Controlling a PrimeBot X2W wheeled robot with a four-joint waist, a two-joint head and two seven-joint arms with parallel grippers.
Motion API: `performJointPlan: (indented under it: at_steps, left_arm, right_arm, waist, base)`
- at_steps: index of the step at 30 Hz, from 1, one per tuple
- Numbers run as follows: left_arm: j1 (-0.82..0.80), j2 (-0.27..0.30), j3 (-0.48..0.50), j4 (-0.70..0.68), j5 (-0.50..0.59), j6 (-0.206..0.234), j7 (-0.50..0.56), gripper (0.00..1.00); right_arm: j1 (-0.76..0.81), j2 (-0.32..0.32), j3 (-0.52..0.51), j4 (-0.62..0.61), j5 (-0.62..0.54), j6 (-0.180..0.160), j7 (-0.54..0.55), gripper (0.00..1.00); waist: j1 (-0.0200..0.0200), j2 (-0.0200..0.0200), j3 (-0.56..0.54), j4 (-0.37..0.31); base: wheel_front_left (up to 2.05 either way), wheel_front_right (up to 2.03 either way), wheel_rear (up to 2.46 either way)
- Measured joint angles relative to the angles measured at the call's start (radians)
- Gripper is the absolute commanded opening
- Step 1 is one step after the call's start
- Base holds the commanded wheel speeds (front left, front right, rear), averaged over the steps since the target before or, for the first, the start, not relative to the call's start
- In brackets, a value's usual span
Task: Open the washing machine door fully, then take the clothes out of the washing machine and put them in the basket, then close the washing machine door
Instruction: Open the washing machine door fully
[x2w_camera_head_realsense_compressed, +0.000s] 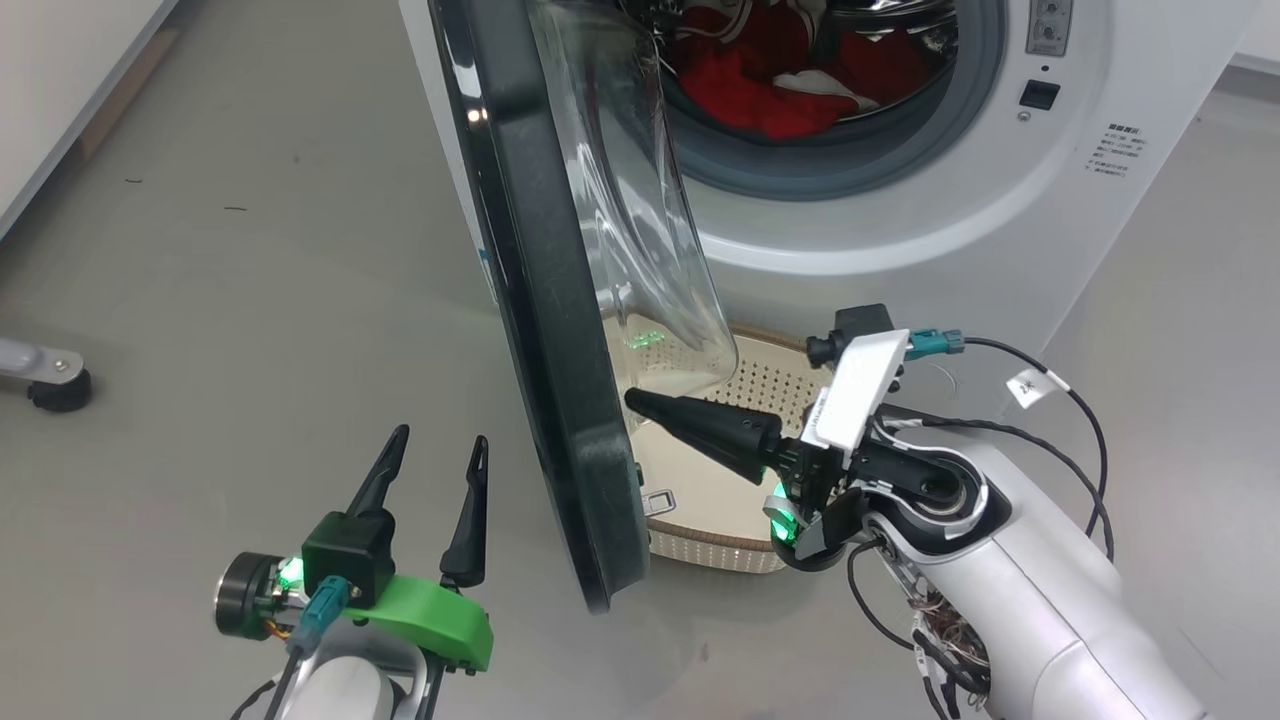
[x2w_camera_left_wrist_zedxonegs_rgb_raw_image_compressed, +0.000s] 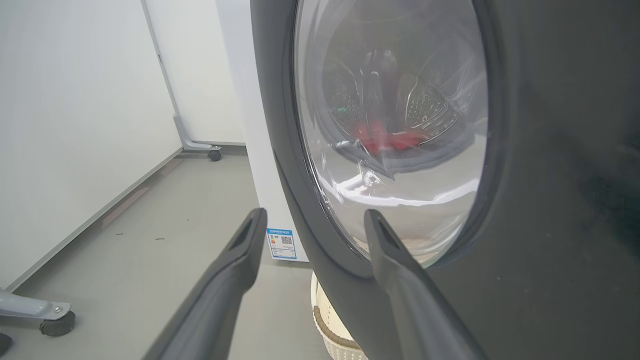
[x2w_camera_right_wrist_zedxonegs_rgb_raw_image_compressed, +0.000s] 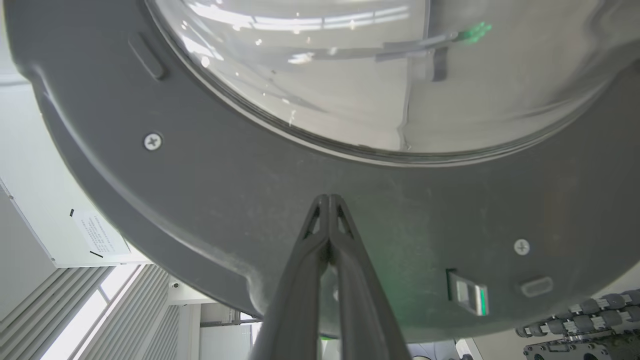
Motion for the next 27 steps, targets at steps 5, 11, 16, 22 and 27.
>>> performJointPlan:
  at_steps: [5,11,16,22,27]
  left_arm:
    - [0.001,0.0,0.008,-0.003,0.0,0.004,0.0,1.0]
    - [0.01,0.002,0.015,-0.007,0.0,0.005,0.0,1.0]
    - [0.014,0.002,0.028,-0.011,0.0,0.008,0.0,1.0]
    - [0.015,0.003,0.03,-0.014,0.0,0.01,0.0,1.0]
    - [0.015,0.003,0.036,-0.019,0.0,0.013,0.0,1.0]
  right_arm:
    - [0.036,0.001,-0.054,-0.027,0.001,0.0,-0.05,0.0]
    - [0.096,0.002,-0.163,-0.075,-0.027,0.0,-0.146,0.0]
    - [0.15,0.0,-0.216,-0.104,-0.076,0.0,-0.22,1.0]
    - [0.212,-0.029,-0.274,-0.137,-0.194,0.0,-0.349,1.0]
    - [0.227,-0.078,-0.288,-0.167,-0.389,0.0,-0.49,1.0]
  waist:
    - [0.0,0.0,-0.002,-0.006]
    - [0.0,0.0,-0.002,-0.024]
    - [0.0,0.0001,-0.003,-0.036]
    - [0.0,0.0,-0.003,-0.05]
    - [0.0,0.0,-0.001,-0.057]
  base:
    - [0.0,0.0,0.0]
    - [0.0,0.0,0.0]
    - [0.0,0.0,0.0]
    - [0.0,0.0,0.0]
    - [0.0,0.0,0.0]
